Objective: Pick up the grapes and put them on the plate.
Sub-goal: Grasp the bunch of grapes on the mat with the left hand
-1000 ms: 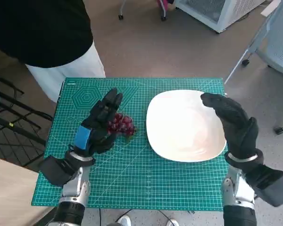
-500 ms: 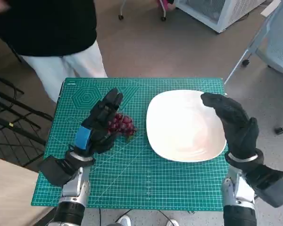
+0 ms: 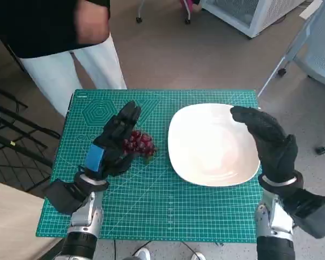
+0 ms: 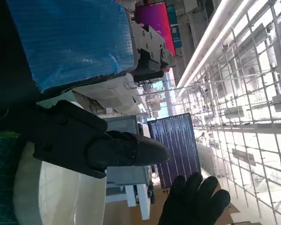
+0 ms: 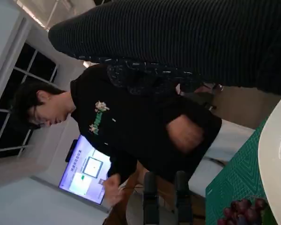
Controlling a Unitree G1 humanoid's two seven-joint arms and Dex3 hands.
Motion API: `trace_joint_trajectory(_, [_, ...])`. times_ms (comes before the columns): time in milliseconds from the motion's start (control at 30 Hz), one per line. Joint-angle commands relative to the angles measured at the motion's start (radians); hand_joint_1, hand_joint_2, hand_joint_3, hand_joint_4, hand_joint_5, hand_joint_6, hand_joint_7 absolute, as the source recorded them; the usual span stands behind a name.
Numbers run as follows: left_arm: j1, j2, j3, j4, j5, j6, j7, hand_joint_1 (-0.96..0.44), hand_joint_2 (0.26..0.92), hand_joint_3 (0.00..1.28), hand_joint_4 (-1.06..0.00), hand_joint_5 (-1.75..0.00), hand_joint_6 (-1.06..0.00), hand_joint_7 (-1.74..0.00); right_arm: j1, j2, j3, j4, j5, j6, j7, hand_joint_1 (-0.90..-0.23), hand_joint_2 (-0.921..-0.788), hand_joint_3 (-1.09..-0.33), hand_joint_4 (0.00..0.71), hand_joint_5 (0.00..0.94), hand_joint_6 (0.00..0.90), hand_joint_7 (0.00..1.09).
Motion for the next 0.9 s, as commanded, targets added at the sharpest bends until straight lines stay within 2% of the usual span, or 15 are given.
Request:
trace_joint_trajectory(33, [0.003, 0.045, -0.015, -0.036, 0.118, -0.015, 0.062, -0.6, 0.921, 0.22, -0.19, 0.0, -0.3, 0.0, 0.023, -0.007, -0.002, -0.001, 0.013, 0.019, 0.014, -0.554, -0.921, -0.612, 0.184, 0.0, 0.019, 0.35])
trace_joint_trajectory(100, [0.015, 0.091, -0.026, -0.08, 0.276, 0.004, 0.147, -0.62, 0.921, 0.19, -0.15, 0.0, -0.26, 0.0, 0.024, -0.007, -0.003, -0.002, 0.013, 0.019, 0.016, -0.555, -0.921, -0.612, 0.185, 0.002, 0.019, 0.35])
trace_joint_trajectory(200, [0.044, 0.173, -0.048, -0.209, 0.596, 0.117, 0.301, -0.67, 0.921, 0.14, -0.08, 0.0, -0.2, 0.0, 0.023, -0.008, -0.004, 0.001, 0.011, 0.016, 0.016, -0.556, -0.921, -0.611, 0.19, 0.004, 0.019, 0.35])
trace_joint_trajectory(300, [0.057, 0.21, -0.067, -0.297, 0.778, 0.244, 0.372, -0.7, 0.905, 0.08, -0.03, 0.0, -0.15, 0.0, 0.02, -0.01, -0.006, 0.007, 0.009, 0.014, 0.015, -0.555, -0.921, -0.611, 0.191, 0.005, 0.018, 0.35])
trace_joint_trajectory(567, [0.045, 0.223, -0.121, -0.383, 0.92, 0.493, 0.325, -0.7, 0.808, 0.0, 0.0, 0.0, -0.1, 0.0, 0.018, -0.01, -0.006, 0.009, 0.002, 0.013, 0.011, -0.55, -0.921, -0.611, 0.192, 0.005, 0.018, 0.35])
trace_joint_trajectory(900, [0.003, 0.222, -0.222, -0.397, 1.034, 0.717, 0.29, -0.67, 0.755, 0.0, 0.0, 0.0, -0.12, -0.01, 0.018, -0.009, -0.006, 0.012, -0.004, 0.003, 0.009, -0.544, -0.921, -0.621, 0.194, 0.005, 0.02, 0.35])
